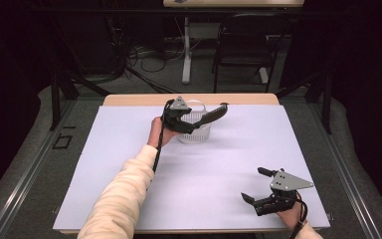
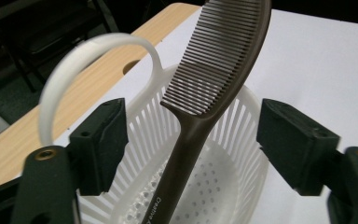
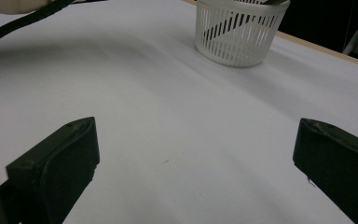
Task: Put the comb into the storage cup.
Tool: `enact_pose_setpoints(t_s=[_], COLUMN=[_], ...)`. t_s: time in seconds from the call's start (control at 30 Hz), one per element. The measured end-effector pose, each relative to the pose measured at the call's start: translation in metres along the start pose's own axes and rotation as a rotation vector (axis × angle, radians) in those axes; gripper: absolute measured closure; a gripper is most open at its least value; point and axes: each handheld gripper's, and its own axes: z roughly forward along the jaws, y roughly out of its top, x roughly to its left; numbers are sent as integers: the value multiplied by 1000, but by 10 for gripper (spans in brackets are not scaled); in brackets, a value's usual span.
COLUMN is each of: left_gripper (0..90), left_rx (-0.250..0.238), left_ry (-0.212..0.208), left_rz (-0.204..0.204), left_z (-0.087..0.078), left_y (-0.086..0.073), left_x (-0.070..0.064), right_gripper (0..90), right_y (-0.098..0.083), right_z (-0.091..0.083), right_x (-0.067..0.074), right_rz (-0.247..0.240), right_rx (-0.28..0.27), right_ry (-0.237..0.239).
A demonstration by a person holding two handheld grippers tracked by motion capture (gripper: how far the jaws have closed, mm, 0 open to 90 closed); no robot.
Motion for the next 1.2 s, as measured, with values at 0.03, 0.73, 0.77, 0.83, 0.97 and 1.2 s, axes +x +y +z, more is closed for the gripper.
enact_pose_setpoints(t_s=[0.03, 0.73, 0.77, 0.83, 0.97, 1.2], left_gripper=[232, 2, 0, 0, 0, 0], left_rx=[-1, 63, 67, 78, 99, 122], left_ry=[5, 8, 10, 10, 15, 26], left_rz=[-2, -16, -15, -18, -18, -41], left_z=[-2, -36, -38, -40, -47, -59], left_y=[1, 14, 13, 13, 11, 7], left_x=[-1, -13, -14, -15, -18, -21], right_gripper=[0, 0, 0, 0, 0, 0], right_y=[0, 0, 0, 0, 0, 0], right_z=[0, 1, 1, 1, 1, 1], right_x=[0, 0, 0, 1, 1, 0], right_rz=[-1, -4, -4, -6, -3, -2], right_rx=[-1, 4, 4, 5, 4, 3], right_ry=[0, 3, 3, 3, 1, 2])
